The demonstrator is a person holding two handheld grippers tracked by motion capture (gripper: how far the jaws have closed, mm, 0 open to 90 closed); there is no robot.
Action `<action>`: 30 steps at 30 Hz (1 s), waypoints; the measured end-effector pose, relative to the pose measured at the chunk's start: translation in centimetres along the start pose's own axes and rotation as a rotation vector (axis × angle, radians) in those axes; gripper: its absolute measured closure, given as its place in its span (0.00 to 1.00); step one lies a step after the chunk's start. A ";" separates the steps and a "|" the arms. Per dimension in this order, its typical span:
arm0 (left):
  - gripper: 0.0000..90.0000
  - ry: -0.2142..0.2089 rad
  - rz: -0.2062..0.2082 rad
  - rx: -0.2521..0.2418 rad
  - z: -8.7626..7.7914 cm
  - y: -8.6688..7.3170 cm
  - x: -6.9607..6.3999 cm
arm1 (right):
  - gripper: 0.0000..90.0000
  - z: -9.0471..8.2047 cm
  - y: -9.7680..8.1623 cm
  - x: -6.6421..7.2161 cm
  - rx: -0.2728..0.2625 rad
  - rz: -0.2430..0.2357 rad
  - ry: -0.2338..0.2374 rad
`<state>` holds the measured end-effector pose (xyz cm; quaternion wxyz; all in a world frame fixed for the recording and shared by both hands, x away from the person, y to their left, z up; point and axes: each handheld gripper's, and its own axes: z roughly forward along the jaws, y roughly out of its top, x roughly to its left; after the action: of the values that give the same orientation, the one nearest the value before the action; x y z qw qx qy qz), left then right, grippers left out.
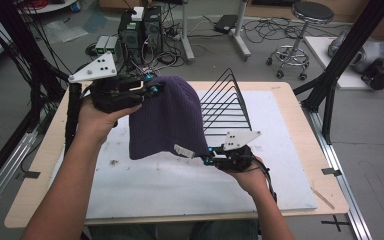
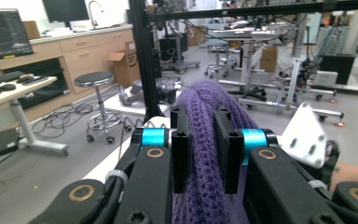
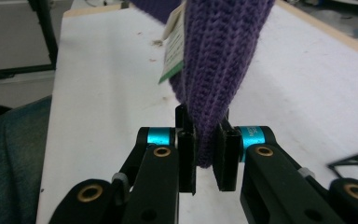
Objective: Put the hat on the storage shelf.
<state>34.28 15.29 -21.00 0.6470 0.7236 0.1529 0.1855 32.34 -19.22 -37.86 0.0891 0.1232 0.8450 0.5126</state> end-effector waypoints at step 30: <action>0.88 0.031 0.013 -0.099 3.1 0.6 4.6 | 0.92 -8.8 3.6 -4.3 -0.046 -0.044 -0.116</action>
<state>39.76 14.61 -20.33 0.6784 0.6888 0.1488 0.2079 34.40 -26.34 -30.52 0.1519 0.1322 0.8290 0.5217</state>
